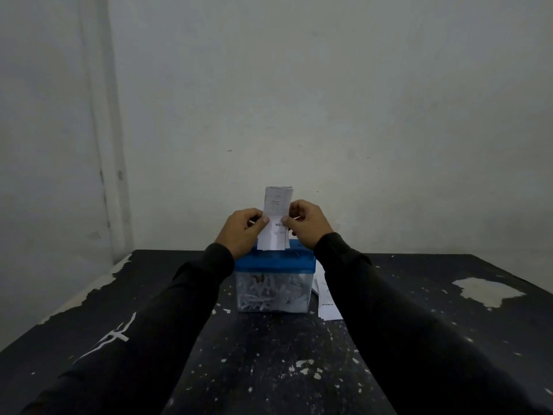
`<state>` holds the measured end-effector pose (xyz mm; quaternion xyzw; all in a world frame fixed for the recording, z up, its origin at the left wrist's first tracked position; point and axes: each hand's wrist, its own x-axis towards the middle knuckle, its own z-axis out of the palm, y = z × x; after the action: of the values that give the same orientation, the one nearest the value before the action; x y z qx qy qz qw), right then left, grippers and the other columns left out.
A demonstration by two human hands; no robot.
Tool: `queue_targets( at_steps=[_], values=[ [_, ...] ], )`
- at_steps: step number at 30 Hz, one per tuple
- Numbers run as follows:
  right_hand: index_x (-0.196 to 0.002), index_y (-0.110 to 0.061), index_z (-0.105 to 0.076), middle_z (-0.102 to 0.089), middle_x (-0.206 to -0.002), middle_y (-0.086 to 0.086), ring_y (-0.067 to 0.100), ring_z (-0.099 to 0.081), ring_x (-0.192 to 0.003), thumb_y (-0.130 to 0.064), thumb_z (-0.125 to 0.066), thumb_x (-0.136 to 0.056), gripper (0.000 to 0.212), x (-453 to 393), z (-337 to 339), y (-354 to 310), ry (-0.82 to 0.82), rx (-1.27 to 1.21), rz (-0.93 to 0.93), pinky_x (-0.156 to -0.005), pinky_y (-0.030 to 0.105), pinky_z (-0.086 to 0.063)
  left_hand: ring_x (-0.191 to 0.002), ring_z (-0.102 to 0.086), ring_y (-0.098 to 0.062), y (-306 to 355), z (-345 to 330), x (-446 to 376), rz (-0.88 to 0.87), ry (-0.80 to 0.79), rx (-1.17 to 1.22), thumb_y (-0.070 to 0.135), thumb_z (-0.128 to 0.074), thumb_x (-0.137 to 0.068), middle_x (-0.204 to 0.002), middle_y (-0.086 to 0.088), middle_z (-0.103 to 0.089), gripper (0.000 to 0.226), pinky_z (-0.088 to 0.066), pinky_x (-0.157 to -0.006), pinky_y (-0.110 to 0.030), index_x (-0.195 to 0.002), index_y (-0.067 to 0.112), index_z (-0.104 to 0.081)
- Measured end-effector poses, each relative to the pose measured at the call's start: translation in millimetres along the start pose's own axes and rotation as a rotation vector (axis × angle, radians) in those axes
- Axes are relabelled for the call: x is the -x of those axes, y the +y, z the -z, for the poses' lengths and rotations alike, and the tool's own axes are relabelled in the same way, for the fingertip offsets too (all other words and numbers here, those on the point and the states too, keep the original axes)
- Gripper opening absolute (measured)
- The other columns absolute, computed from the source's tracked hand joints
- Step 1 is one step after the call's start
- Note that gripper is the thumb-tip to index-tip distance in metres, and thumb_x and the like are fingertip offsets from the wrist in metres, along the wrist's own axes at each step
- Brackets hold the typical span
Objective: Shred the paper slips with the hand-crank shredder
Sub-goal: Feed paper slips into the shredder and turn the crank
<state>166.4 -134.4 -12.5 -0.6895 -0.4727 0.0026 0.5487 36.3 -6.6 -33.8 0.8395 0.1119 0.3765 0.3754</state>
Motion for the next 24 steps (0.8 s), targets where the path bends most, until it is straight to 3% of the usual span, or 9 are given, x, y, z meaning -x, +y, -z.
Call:
queue_targets(
  at_steps=[3, 9, 16, 24],
  values=[
    [-0.1, -0.013, -0.059, -0.069, -0.108, 0.01, 0.025, -0.065, -0.095, -0.008, -0.065, -0.096, 0.009, 0.5, -4.0, 1.1, -0.005, -0.002, 0.003, -0.078, 0.03, -0.056, -0.1, -0.07, -0.017, -5.7, 3.4, 0.9, 0.004, -0.01, 0.03, 0.026, -0.059, -0.103, -0.113, -0.002, -0.072, 0.022, -0.058, -0.08, -0.023, -0.119, 0.014, -0.067],
    [-0.102, -0.007, -0.06, -0.068, -0.107, 0.012, 0.027, -0.067, -0.098, -0.011, -0.063, -0.098, 0.007, -0.5, -9.4, -1.7, 0.067, -0.05, 0.061, -0.087, 0.042, -0.06, -0.096, -0.072, -0.015, -8.3, 5.8, 0.9, -0.036, 0.088, 0.093, 0.019, -0.064, -0.1, -0.105, -0.003, -0.075, 0.017, -0.059, -0.08, -0.021, -0.109, 0.006, -0.071],
    [-0.109, -0.008, -0.058, -0.068, -0.12, 0.014, 0.029, -0.068, -0.107, -0.004, -0.062, -0.097, 0.014, -0.2, -16.1, 1.3, 0.006, -0.104, 0.013, -0.092, 0.042, -0.059, -0.093, -0.073, -0.017, -15.3, 2.1, -0.4, -0.053, 0.13, 0.052, 0.022, -0.068, -0.098, -0.103, -0.004, -0.076, 0.018, -0.062, -0.081, -0.03, -0.105, 0.007, -0.072],
    [-0.106, -0.01, -0.06, -0.069, -0.116, 0.013, 0.029, -0.068, -0.105, -0.007, -0.068, -0.094, 0.015, 1.2, -20.1, 5.8, -0.035, -0.067, -0.031, -0.091, 0.046, -0.06, -0.084, -0.071, -0.013, -27.6, 2.2, 11.0, -0.018, 0.063, -0.021, 0.022, -0.07, -0.097, -0.097, -0.004, -0.075, 0.016, -0.053, -0.067, -0.015, -0.103, 0.008, -0.074]
  ],
)
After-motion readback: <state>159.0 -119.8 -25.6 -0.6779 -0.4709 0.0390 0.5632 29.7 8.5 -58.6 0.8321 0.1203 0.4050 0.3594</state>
